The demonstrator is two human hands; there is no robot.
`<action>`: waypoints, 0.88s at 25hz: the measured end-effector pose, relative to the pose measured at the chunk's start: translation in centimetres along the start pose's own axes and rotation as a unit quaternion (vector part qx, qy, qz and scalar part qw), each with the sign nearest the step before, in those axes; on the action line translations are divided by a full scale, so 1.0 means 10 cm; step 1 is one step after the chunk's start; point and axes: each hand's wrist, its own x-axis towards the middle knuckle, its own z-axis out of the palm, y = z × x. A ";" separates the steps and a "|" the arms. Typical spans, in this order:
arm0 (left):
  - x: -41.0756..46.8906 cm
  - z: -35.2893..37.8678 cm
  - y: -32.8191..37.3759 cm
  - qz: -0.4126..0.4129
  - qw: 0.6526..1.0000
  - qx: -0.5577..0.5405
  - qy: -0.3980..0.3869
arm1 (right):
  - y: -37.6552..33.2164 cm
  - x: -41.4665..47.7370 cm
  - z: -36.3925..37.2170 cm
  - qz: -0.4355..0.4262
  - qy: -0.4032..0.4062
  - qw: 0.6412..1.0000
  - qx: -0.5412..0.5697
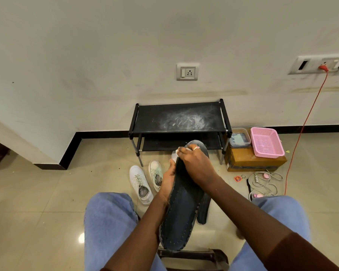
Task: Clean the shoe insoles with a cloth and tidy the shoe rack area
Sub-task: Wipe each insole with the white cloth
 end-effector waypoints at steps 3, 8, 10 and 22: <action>0.02 -0.04 0.01 0.005 1.000 0.018 -0.010 | 0.05 0.08 0.01 0.053 -0.050 0.996 0.050; 0.06 -0.15 0.08 0.048 0.996 0.026 -0.074 | -0.11 -0.07 -0.09 0.042 -0.082 0.988 0.123; -0.05 -0.11 0.14 0.095 0.986 0.031 -0.133 | -0.18 -0.12 -0.10 0.035 -0.076 0.986 0.143; 0.01 -0.10 0.05 0.017 0.998 -0.002 -0.053 | 0.11 0.12 0.01 0.129 -0.056 0.989 0.053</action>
